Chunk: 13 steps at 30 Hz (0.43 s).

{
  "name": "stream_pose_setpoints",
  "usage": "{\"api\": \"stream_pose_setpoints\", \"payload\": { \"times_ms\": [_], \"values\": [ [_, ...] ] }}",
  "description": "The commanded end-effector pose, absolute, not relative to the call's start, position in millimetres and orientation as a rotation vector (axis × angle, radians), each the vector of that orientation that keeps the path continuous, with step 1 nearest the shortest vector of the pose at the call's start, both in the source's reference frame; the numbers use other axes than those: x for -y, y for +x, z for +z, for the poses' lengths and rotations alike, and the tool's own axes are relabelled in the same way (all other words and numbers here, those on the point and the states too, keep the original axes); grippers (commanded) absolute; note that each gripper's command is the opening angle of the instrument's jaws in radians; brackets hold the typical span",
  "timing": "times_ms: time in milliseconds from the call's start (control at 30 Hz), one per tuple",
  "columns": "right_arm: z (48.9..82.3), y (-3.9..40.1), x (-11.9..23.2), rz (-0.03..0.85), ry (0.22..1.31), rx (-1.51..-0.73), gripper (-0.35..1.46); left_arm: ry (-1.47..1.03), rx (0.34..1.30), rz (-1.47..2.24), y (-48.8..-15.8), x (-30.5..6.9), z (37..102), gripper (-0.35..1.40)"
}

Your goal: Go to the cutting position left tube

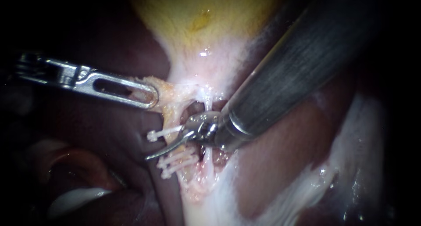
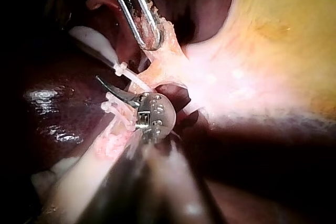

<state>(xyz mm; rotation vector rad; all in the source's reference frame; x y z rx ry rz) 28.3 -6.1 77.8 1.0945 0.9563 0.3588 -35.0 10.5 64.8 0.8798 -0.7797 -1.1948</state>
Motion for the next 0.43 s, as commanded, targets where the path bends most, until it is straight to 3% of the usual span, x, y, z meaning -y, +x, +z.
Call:
{"api": "stream_pose_setpoints", "payload": {
  "times_ms": [33,433],
  "values": [
    [77.8,28.3,6.1,0.36,1.095,-0.957,1.23,0.88,0.78,-1.195,-35.0,-10.5,64.9,-0.35],
    [77.8,28.0,6.3,0.363,1.098,-0.953,1.23,0.88,0.78,-1.195,-35.0,-10.5,64.9,-0.35]
  ]
}}
